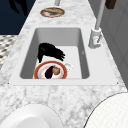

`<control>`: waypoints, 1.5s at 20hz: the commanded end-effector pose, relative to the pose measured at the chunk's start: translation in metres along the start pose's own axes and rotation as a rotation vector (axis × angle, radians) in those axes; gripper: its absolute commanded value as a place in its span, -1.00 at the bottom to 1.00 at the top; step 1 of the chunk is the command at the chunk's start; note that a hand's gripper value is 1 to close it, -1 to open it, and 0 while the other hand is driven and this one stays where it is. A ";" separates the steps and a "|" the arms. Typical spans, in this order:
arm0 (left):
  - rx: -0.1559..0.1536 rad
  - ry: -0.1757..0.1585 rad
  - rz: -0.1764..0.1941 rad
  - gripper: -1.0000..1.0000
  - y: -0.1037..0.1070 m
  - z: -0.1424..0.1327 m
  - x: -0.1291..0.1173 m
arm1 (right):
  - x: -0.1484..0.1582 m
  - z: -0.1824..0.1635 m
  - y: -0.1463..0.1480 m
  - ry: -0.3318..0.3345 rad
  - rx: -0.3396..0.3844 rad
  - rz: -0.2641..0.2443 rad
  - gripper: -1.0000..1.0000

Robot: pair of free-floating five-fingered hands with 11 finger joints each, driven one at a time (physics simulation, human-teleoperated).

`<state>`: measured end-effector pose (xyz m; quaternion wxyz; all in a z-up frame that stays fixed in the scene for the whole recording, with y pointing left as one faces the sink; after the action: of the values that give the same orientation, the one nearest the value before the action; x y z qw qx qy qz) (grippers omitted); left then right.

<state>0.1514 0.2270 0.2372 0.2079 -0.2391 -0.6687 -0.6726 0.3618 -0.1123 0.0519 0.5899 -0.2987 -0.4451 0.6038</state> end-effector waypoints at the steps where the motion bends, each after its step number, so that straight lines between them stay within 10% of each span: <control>1: 0.000 0.000 0.000 0.00 0.000 0.000 0.000 | -0.003 0.023 0.014 -0.001 0.025 -0.020 -1.00; 12: 0.000 0.000 0.000 0.00 0.000 0.000 0.000 | -0.023 -0.005 0.044 -0.004 0.050 -0.009 -1.00; 21: 0.000 0.000 0.000 0.00 0.000 0.000 0.000 | -0.034 0.021 0.112 0.041 -0.106 -0.010 -1.00; 30: 0.000 0.000 0.000 0.00 0.000 0.000 0.000 | -0.042 -0.007 0.137 0.082 0.110 -0.018 -1.00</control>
<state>0.1514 0.2270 0.2372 0.2079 -0.2391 -0.6687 -0.6726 0.3037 -0.1396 -0.0704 0.6082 -0.3041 -0.4180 0.6024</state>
